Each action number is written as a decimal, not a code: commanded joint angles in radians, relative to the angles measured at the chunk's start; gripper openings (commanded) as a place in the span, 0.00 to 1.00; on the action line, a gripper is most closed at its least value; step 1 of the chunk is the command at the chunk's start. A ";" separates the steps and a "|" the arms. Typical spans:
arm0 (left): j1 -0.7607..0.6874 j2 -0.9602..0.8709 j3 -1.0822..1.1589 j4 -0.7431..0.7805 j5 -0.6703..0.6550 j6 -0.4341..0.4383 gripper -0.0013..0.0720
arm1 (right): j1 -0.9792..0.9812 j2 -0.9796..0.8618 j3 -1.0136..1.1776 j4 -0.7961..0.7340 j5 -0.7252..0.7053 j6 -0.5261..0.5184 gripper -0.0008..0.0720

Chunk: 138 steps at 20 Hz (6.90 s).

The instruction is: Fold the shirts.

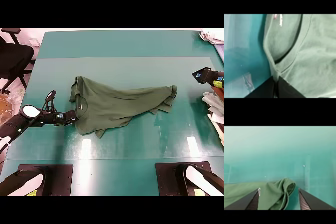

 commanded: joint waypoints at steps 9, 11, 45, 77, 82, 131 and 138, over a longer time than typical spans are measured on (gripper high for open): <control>-0.002 -0.001 0.117 0.004 -0.010 0.040 0.06 | -0.109 -0.102 -0.180 -0.033 0.311 -0.009 0.76; -0.002 -0.001 0.127 0.004 -0.017 0.040 0.06 | -0.094 -0.139 -0.236 -0.032 0.310 -0.040 0.76; 0.001 0.131 0.470 0.055 -0.183 0.093 0.06 | 0.097 0.124 -0.023 0.053 0.018 -0.023 0.04; 0.001 0.525 0.664 0.380 -0.299 0.004 0.06 | -0.212 0.767 -0.064 0.081 -0.037 0.035 0.05; 0.001 0.452 0.269 0.312 0.063 0.005 0.06 | -0.126 0.642 -0.294 0.082 -0.200 -0.005 0.04; 0.529 -0.059 0.443 0.292 -0.455 0.179 0.85 | -0.013 -0.203 0.049 0.074 0.177 0.008 0.76; 0.560 -0.141 0.317 0.134 -0.543 0.266 0.98 | -0.039 0.000 -0.166 0.072 0.136 0.010 0.76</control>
